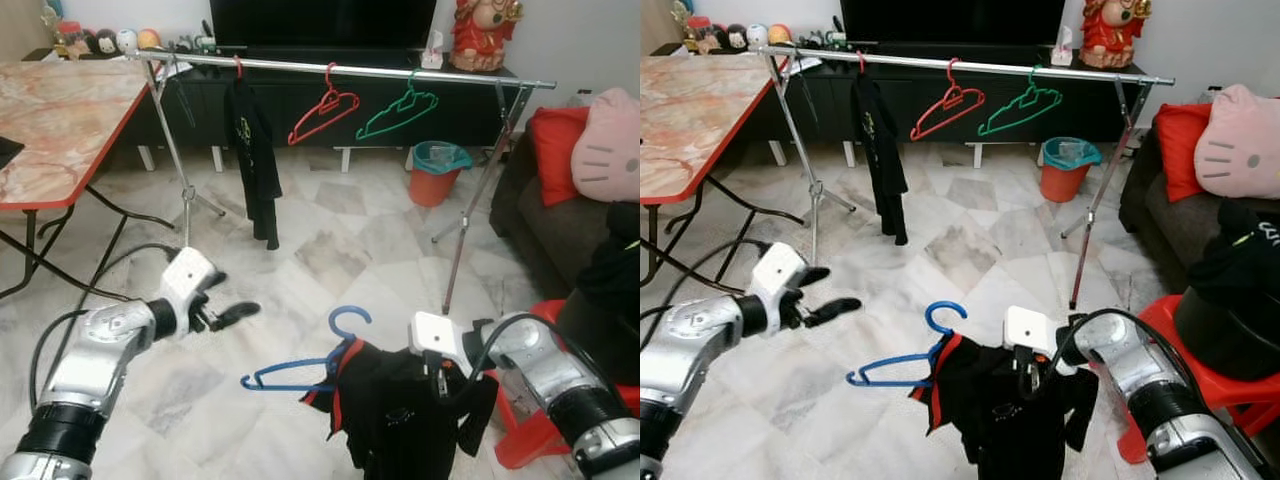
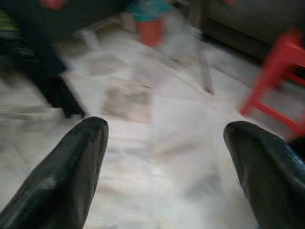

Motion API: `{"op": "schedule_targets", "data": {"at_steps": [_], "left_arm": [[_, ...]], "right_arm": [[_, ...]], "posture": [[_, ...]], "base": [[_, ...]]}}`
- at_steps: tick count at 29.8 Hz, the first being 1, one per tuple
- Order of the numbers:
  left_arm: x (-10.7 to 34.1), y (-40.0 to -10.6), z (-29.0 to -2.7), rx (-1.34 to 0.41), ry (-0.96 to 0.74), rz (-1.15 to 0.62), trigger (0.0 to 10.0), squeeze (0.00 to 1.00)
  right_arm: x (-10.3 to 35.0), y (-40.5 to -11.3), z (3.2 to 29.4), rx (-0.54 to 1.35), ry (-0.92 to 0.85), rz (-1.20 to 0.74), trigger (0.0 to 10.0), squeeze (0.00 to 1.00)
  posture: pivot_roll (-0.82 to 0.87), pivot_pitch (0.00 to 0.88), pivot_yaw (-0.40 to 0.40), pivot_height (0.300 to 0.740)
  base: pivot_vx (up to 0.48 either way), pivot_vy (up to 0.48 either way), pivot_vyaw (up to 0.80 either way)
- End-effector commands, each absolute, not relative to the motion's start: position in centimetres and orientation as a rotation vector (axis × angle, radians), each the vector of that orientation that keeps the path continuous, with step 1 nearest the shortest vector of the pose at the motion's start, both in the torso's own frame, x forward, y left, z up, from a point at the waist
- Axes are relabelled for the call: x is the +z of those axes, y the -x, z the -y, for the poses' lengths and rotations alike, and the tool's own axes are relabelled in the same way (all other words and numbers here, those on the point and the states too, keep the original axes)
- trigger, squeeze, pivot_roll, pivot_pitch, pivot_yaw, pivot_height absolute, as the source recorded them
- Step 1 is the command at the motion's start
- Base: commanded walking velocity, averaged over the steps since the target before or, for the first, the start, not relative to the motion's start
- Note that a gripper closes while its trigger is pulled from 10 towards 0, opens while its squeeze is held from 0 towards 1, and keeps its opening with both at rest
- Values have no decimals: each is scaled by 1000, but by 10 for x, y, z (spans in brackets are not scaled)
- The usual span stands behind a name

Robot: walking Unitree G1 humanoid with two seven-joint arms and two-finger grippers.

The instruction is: Hang hanger

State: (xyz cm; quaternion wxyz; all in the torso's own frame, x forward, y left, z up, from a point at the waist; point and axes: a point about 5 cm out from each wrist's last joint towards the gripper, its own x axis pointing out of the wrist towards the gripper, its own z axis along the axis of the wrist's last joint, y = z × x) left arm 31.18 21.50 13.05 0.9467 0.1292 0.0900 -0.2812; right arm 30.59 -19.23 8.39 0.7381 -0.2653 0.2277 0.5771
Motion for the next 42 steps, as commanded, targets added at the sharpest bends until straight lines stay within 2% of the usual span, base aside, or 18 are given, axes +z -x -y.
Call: {"op": "schedule_targets", "data": {"at_steps": [1,6,13,20,28,29,42], "left_arm": [[121,-310,-219,-518,-253,-200,10000,0],[103,-308,-227,-350,-187,-196,10000,0],[83,-302,-225,-281,-126,-218,10000,0],[58,-291,-202,-387,-48,-283,10000,0],[50,-289,-186,-449,30,-266,10000,0],[50,-289,-185,-454,40,-255,10000,1000],[56,-297,-176,-463,89,-159,10000,1000]], "right_arm": [[102,-318,192,1220,568,-416,0,0],[114,-332,197,1095,572,-360,0,0],[136,-346,189,1041,464,-251,0,0],[154,-352,170,1097,396,-147,0,0],[156,-349,163,1175,388,-139,0,0],[156,-348,163,1180,389,-141,0,0],[156,-340,162,1291,390,-172,0,0]], "posture": [[-4,0,-58,740],[-10,0,-55,740],[-17,0,-51,740],[-19,0,-45,740],[-21,0,-42,740],[-22,0,-41,740],[-30,0,-48,740]], "base": [[0,0,0],[0,0,0],[0,0,0],[0,0,0],[0,0,0],[0,0,0],[0,0,0]]}}
